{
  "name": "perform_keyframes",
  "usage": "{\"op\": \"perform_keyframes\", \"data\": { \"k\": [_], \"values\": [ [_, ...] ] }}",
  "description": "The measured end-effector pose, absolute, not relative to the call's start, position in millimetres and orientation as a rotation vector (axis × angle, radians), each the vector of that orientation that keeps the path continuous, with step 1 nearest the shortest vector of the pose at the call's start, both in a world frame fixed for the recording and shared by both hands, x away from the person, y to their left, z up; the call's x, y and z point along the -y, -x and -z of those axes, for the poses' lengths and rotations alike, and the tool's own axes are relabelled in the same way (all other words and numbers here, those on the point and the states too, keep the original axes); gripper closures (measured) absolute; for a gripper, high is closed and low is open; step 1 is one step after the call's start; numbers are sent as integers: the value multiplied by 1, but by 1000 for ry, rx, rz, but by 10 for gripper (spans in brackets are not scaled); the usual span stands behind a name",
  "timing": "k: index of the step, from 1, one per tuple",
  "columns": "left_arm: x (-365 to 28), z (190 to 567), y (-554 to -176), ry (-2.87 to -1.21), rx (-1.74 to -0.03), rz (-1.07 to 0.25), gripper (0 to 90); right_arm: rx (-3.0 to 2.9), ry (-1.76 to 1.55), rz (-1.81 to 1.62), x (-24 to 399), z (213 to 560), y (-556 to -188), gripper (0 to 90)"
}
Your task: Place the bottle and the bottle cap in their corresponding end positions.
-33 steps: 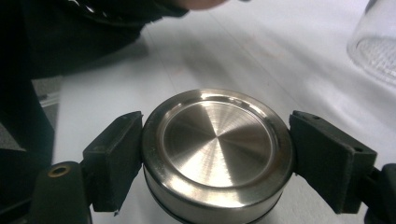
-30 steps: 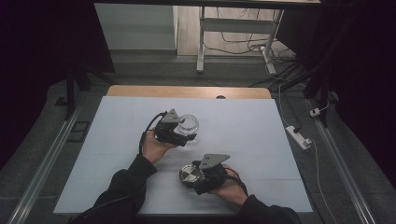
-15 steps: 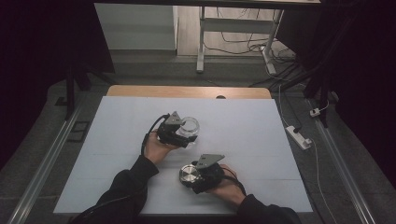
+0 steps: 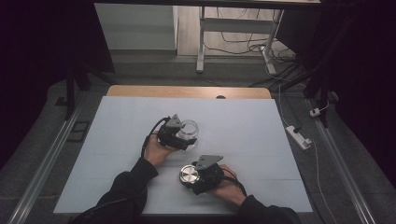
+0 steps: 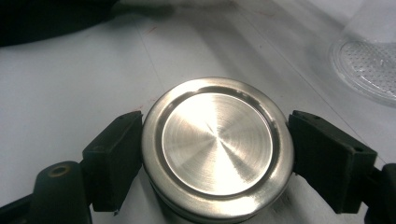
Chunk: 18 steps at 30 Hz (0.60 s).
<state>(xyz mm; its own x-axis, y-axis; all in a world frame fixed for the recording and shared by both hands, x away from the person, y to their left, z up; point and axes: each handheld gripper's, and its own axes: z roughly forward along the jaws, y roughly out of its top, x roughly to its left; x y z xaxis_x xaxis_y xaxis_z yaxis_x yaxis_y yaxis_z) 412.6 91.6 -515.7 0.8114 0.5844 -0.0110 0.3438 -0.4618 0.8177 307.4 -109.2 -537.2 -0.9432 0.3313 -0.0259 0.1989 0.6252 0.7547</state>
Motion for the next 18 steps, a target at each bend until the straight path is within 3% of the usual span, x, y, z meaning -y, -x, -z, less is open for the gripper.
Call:
{"op": "perform_keyframes", "data": {
  "k": [9, 18],
  "values": [
    [-87, 515, -411, -2125, -687, -385, 135, -2691, -424, -1203, 110, 536, -308, 194],
    [-89, 518, -410, -2144, -693, -338, 72, -2698, -446, -1230, 113, 534, -307, 183]
  ]
}}
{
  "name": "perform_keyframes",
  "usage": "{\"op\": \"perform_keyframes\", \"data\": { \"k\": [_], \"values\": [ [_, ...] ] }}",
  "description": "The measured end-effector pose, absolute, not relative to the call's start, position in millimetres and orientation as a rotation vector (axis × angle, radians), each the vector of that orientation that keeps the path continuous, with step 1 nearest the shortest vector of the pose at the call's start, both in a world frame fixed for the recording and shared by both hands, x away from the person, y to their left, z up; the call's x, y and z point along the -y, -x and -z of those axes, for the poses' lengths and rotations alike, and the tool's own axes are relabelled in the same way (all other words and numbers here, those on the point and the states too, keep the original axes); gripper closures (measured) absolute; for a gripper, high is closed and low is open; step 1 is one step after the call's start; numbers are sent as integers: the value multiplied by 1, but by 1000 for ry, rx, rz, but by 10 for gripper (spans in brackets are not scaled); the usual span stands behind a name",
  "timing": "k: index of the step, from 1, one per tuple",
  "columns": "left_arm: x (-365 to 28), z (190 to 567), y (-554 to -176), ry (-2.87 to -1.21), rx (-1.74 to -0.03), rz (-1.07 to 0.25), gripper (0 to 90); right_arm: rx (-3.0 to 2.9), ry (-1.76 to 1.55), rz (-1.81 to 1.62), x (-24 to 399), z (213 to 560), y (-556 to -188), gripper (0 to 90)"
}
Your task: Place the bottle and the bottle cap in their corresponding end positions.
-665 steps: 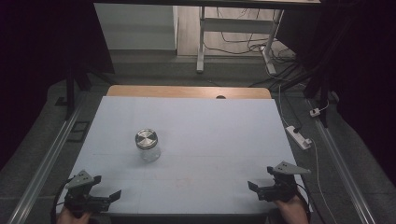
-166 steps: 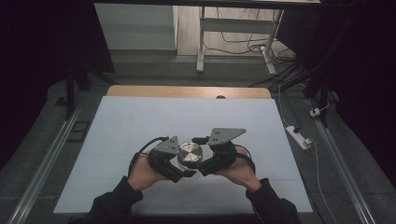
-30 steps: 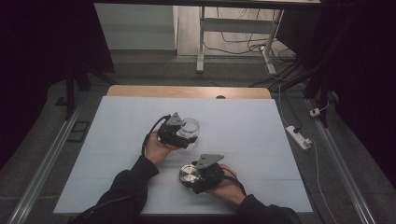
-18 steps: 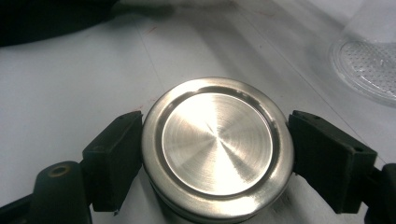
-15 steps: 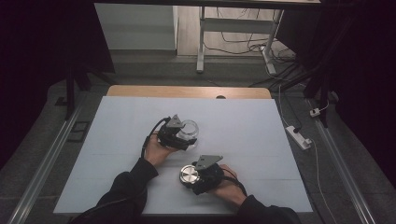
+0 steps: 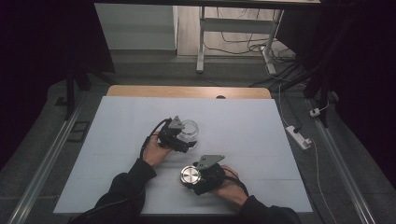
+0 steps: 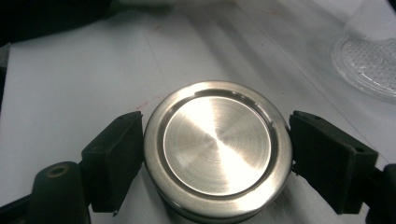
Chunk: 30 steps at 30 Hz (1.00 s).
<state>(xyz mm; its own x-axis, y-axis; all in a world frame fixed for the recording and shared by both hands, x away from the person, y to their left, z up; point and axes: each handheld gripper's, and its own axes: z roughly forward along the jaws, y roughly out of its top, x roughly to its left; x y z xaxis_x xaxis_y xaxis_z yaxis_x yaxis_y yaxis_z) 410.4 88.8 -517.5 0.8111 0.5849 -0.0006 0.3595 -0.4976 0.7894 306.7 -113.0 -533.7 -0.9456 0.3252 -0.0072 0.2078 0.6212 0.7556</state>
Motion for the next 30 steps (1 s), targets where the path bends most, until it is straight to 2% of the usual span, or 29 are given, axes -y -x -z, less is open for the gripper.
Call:
{"op": "perform_keyframes", "data": {
  "k": [13, 30],
  "values": [
    [-92, 514, -406, -2167, -661, -304, 2, -2685, -470, -1273, 118, 527, -306, 145],
    [-109, 511, -396, -2128, -649, -247, 3, -2665, -515, -1323, 133, 515, -305, 107]
  ]
}}
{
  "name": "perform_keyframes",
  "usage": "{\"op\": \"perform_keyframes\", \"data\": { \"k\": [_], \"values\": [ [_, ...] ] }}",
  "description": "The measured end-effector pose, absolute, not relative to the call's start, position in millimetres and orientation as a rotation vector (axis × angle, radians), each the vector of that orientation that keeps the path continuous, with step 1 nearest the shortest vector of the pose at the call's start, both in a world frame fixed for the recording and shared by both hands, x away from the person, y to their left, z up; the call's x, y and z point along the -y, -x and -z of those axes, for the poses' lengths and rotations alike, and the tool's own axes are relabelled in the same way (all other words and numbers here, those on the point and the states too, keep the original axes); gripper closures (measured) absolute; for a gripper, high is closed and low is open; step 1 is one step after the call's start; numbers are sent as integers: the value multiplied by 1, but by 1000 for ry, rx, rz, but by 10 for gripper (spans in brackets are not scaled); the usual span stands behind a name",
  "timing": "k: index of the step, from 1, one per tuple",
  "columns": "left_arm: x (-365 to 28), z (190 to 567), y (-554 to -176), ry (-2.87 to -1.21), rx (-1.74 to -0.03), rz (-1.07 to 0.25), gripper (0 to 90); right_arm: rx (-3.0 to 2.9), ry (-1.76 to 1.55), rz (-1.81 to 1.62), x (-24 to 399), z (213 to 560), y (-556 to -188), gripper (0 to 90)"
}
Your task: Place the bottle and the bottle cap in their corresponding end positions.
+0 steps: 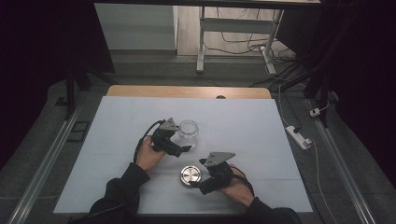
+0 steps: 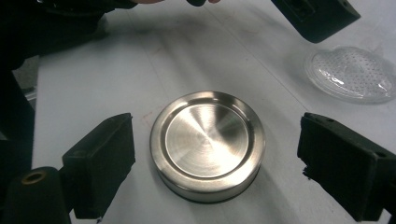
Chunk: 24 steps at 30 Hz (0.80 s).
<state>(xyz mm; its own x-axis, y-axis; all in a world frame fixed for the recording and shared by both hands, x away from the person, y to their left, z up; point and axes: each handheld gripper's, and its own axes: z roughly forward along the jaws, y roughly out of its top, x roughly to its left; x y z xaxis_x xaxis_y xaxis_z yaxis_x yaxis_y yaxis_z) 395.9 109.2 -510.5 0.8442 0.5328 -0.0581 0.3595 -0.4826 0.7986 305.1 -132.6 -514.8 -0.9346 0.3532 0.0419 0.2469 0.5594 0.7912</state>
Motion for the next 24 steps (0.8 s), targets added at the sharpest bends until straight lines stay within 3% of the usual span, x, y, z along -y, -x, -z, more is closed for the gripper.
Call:
{"op": "perform_keyframes", "data": {
  "k": [12, 24],
  "values": [
    [-122, 502, -384, -2086, -644, -124, 0, -2656, -567, -1339, 140, 507, -307, 76],
    [-130, 504, -364, -2146, -678, -125, 0, -2638, -611, -1327, 150, 503, -307, 42]
  ]
}}
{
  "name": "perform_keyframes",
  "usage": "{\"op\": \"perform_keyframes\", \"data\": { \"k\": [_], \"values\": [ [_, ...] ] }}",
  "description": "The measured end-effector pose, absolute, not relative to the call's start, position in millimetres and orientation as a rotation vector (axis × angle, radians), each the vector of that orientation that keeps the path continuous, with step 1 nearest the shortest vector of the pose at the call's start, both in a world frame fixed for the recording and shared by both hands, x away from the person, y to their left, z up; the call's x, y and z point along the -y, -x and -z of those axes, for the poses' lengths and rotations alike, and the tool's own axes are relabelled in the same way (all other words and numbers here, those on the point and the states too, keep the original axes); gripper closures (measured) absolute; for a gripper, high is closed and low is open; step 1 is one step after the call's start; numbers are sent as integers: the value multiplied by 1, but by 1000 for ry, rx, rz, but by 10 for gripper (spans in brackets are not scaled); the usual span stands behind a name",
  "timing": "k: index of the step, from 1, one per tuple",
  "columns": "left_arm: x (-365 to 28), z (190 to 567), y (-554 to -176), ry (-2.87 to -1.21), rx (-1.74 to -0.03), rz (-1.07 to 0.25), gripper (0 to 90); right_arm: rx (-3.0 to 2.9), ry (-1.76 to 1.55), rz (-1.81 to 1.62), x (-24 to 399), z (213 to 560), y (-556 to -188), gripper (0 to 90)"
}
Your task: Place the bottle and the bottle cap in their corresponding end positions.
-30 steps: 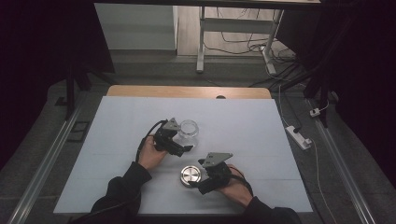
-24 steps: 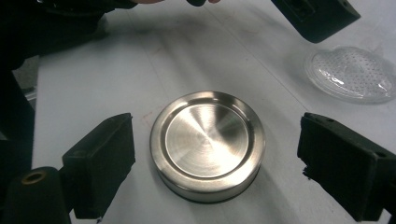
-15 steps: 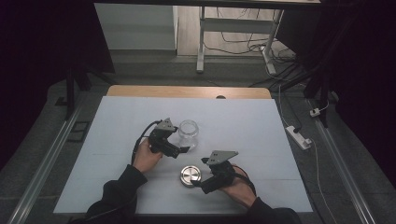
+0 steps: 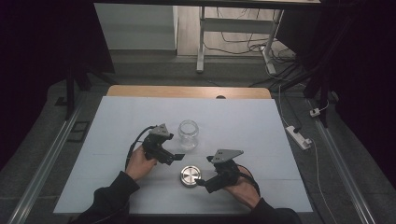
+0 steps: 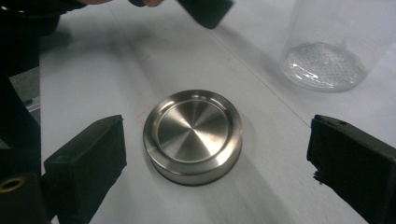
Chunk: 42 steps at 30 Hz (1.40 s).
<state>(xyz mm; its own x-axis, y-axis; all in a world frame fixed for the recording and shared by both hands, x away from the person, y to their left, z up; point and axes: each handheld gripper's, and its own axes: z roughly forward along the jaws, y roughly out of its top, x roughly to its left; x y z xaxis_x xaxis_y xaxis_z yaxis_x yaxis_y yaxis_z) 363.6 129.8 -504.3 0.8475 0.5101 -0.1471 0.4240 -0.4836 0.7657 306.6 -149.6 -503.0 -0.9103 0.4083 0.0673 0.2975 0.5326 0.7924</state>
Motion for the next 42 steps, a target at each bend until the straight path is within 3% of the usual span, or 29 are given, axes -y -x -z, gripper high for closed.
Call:
{"op": "perform_keyframes", "data": {
  "k": [22, 42],
  "values": [
    [-171, 516, -310, -2147, -791, -105, 0, -2582, -729, -1310, 176, 500, -308, 8],
    [-231, 521, -247, -2037, -989, -141, 0, -2460, -921, -1244, 241, 496, -290, 0]
  ]
}}
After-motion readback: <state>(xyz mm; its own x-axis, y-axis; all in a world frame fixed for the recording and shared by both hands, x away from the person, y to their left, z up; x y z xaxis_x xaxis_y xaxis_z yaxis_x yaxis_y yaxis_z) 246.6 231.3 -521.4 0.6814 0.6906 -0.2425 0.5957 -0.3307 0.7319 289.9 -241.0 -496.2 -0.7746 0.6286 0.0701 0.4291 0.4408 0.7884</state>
